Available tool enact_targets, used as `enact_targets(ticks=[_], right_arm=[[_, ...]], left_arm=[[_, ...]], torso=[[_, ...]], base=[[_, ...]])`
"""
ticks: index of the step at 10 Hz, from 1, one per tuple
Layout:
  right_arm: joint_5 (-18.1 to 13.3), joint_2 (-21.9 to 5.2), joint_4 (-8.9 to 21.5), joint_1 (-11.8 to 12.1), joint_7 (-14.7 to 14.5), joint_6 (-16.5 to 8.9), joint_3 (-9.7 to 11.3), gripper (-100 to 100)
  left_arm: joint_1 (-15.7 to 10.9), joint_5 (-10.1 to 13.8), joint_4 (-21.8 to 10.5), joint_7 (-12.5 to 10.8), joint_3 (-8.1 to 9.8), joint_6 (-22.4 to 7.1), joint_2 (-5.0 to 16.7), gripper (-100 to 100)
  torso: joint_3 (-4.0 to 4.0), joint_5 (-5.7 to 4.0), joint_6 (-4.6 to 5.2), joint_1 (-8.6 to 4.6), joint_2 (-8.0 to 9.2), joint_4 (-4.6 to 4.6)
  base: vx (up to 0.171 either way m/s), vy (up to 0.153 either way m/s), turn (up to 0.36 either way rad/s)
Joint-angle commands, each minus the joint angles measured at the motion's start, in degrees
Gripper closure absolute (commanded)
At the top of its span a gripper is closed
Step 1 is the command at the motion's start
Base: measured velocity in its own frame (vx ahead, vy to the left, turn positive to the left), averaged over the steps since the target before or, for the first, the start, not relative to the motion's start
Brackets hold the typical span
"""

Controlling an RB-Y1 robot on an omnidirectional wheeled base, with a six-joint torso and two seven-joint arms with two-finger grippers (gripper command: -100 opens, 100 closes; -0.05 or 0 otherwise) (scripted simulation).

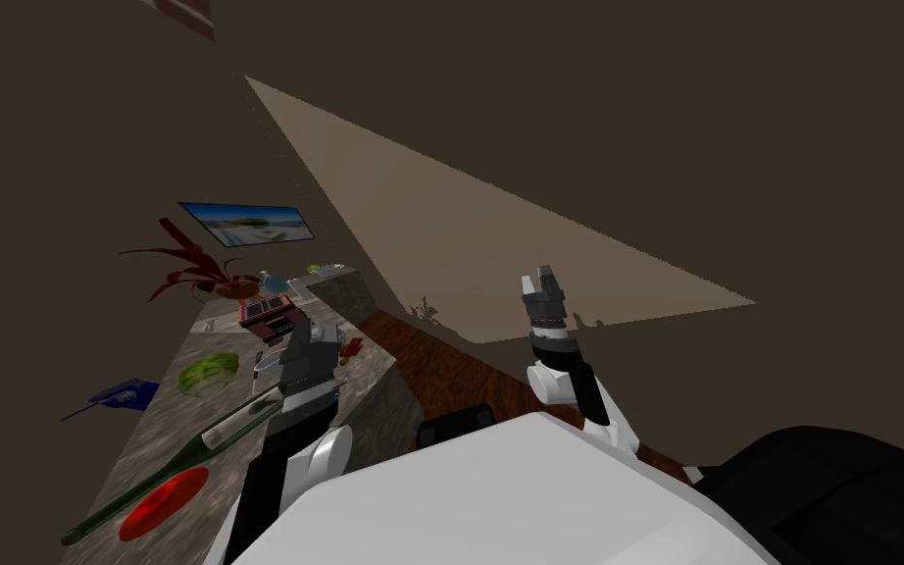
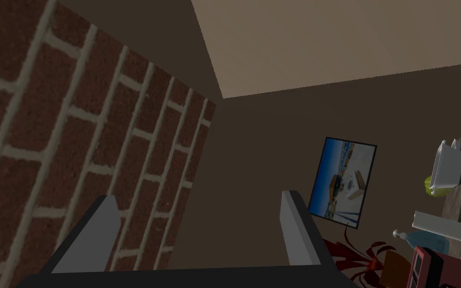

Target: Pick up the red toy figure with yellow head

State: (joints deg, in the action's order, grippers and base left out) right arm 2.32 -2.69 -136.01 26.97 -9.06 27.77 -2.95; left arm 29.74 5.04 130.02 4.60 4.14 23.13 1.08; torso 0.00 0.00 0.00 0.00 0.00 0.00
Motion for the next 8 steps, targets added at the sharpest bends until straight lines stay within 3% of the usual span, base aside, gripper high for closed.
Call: enact_targets(ticks=[1, 5, 8], right_arm=[[0.0, 0.0, 0.0, 0.0, 0.0, 0.0, 0.0, 0], [0.0, 0.0, 0.0, 0.0, 0.0, 0.0, 0.0, 0], [0.0, 0.0, 0.0, 0.0, 0.0, 0.0, 0.0, 0]], left_arm=[[-0.32, 0.63, -0.53, -0.65, 0.54, -0.24, 2.57, -100], [-1.45, 3.16, -2.63, -3.23, 2.24, -1.52, 7.39, -100], [-2.71, 6.42, -5.13, -6.51, 3.91, -3.49, 11.3, -100]], torso=[[0.0, 0.0, 0.0, 0.0, 0.0, 0.0], [-0.02, -0.03, 0.0, -0.13, -0.03, -0.01], [-0.03, -0.03, 0.0, -0.14, -0.05, -0.01]], base=[[0.005, -0.021, -0.001], [0.008, -0.037, -0.007], [0.012, -0.042, -0.027]])
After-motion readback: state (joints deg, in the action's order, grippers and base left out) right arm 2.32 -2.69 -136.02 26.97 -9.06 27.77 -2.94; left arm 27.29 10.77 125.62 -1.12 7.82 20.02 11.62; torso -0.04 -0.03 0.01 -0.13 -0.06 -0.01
